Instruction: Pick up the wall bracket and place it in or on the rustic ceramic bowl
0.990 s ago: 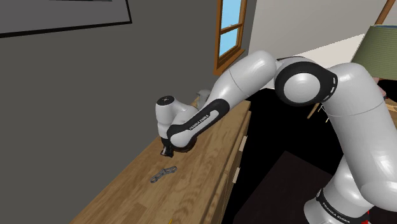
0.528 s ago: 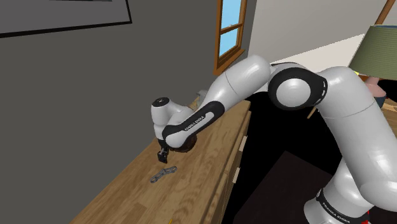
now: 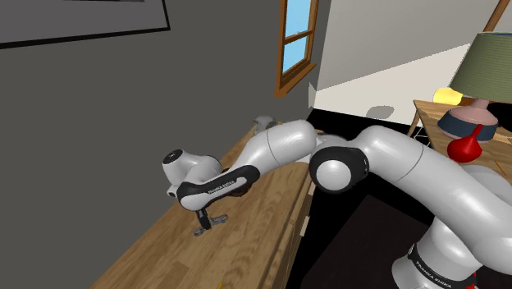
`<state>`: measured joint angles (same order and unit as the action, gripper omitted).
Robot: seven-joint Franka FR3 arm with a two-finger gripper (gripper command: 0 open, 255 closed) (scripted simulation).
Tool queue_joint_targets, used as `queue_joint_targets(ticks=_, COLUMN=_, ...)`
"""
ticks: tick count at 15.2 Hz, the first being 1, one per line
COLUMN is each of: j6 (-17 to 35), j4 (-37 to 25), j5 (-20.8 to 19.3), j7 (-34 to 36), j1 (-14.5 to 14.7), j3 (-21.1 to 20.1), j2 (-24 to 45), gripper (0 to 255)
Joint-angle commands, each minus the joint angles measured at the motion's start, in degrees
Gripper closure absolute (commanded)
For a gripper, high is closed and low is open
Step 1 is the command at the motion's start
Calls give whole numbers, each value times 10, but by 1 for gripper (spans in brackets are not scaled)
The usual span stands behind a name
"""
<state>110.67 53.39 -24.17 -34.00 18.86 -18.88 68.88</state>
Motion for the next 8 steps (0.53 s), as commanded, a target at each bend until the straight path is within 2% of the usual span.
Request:
queue_joint_targets(ticks=1, j6=-9, j4=-25, j5=-6, j7=-32, j1=6, j3=0, j2=24, gripper=0)
queue_joint_targets(ticks=8, j6=15, j4=-25, j5=-10, j7=-31, j1=5, j3=5, j2=48, gripper=0)
